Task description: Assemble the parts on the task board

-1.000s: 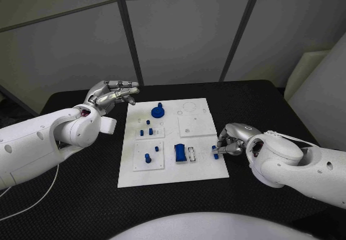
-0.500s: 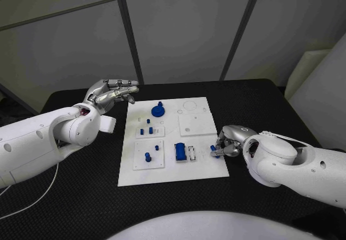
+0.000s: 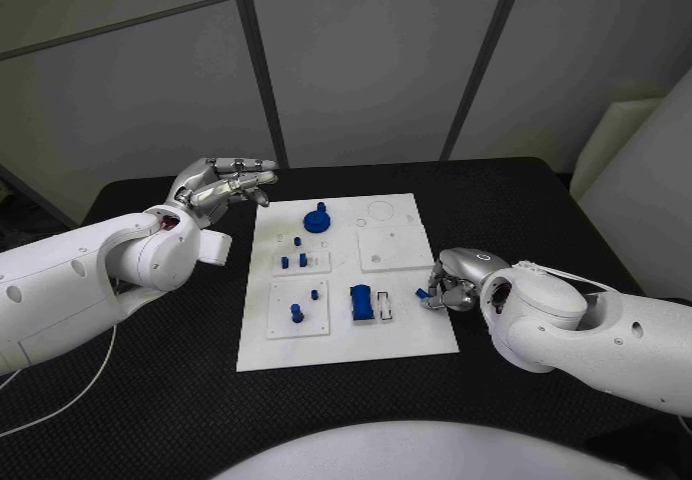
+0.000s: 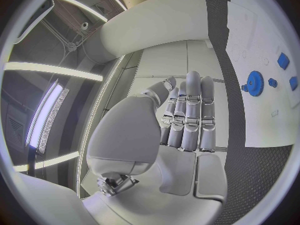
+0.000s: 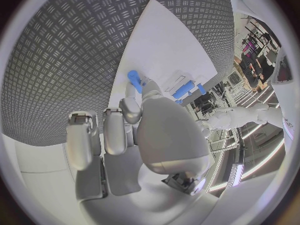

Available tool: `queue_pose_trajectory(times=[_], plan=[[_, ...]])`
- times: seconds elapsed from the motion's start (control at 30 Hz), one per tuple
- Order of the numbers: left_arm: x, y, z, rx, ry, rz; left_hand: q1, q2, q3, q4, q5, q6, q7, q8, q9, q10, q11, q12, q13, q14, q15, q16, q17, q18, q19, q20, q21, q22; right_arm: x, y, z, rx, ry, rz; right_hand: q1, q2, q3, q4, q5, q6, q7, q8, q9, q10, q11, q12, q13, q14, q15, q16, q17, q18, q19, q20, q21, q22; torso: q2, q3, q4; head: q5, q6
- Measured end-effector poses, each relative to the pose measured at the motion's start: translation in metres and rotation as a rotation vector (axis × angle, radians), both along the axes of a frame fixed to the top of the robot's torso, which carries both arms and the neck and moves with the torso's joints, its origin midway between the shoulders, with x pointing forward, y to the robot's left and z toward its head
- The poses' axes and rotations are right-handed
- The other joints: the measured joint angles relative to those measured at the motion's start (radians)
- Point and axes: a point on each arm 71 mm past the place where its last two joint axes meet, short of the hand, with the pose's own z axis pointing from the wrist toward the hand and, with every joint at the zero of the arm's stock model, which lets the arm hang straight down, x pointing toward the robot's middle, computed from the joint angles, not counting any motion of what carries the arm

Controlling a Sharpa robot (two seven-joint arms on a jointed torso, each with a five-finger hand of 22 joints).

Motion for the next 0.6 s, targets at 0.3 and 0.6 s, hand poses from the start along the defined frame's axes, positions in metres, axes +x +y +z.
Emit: queue_pose_trajectory(times=[0.3, 0.6], plan=[[0.0, 0.001, 0.0, 0.0, 0.0, 0.001, 0.0, 0.0, 0.0, 0.0, 0.0, -0.004, 0.004, 0.0, 0.0, 0.0, 0.0, 0.0, 0.0, 0.0, 0.0, -0.004, 0.0, 0.0, -0.004, 0.004, 0.0, -0.001, -0.011, 0.008, 0.001, 0.032, -0.011, 0.015, 0.008, -0.008, 0.049, -0.049, 0.0, 0.005, 0.001, 0.003, -0.031, 0.0, 0.0, -0.003, 0.0, 0.0, 0.0, 0.0, 0.003, 0.0, 0.0, 0.0, 0.0, 0.0, -0.001, 0.0004, -0.0002, 0.002, 0.002], [0.0, 0.001, 0.0, 0.0, 0.0, 0.001, -0.004, 0.004, 0.0, 0.0, 0.0, -0.004, 0.004, 0.0, -0.001, 0.0, 0.0, 0.0, 0.0, 0.0, 0.0, -0.004, 0.0, 0.0, -0.004, 0.004, -0.004, -0.001, -0.016, 0.019, 0.012, 0.177, -0.069, -0.014, 0.008, -0.008, 0.052, -0.052, -0.002, 0.008, 0.004, 0.003, -0.031, 0.002, -0.001, -0.004, 0.0, 0.0, 0.0, 0.0, 0.013, 0.0, 0.0, 0.0, 0.0, 0.0, -0.001, 0.0001, -0.0002, 0.005, 0.005]])
